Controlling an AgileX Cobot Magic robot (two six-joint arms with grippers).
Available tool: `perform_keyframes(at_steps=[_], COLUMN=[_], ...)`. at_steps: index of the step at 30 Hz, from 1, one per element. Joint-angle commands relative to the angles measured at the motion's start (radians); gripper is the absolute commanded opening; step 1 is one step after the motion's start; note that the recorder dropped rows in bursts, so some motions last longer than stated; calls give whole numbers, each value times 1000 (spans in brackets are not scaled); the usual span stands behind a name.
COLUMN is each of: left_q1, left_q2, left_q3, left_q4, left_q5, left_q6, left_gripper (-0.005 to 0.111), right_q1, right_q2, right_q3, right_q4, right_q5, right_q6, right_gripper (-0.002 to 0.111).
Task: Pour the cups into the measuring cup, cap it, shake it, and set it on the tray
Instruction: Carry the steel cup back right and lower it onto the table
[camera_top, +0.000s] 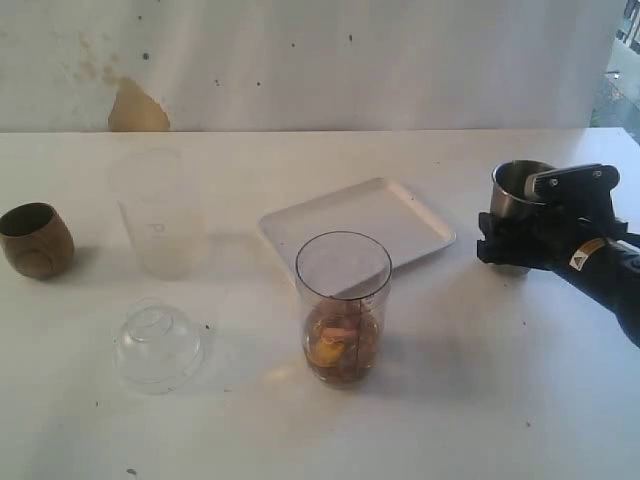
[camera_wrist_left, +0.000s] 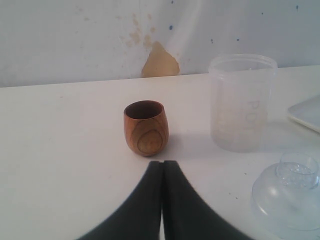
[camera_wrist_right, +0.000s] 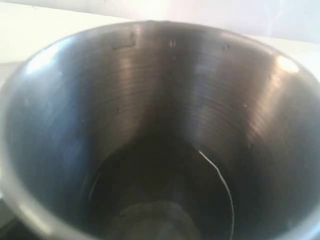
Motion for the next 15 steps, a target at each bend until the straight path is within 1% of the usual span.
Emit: perform_keyframes(at_steps=[1,3,4,6,8,15], left_q1=[-1,-1,-1,-1,-1,-1], left_q2=[-5,-5,-5,-5,-5,-5], left_q3=[3,3,3,3,3,3], left_q4=[3,3,3,3,3,3], left_q5=[-10,-10,-10,-10,-10,-10], left_q6=[1,1,1,1,1,1], left_gripper=[0,0,0,0,0,0], right_q1=[-6,-6,-6,-6,-6,-6], right_q2=[-6,-6,-6,-6,-6,-29], right_q3=[-8,-8,-8,-8,-8,-8], right_q4=[3,3,3,3,3,-1], right_q5=[-52,-52,-52,-47,-45,-44], right_q6=[5,5,5,5,5,5], right_gripper=[55,77,85,94,97,97])
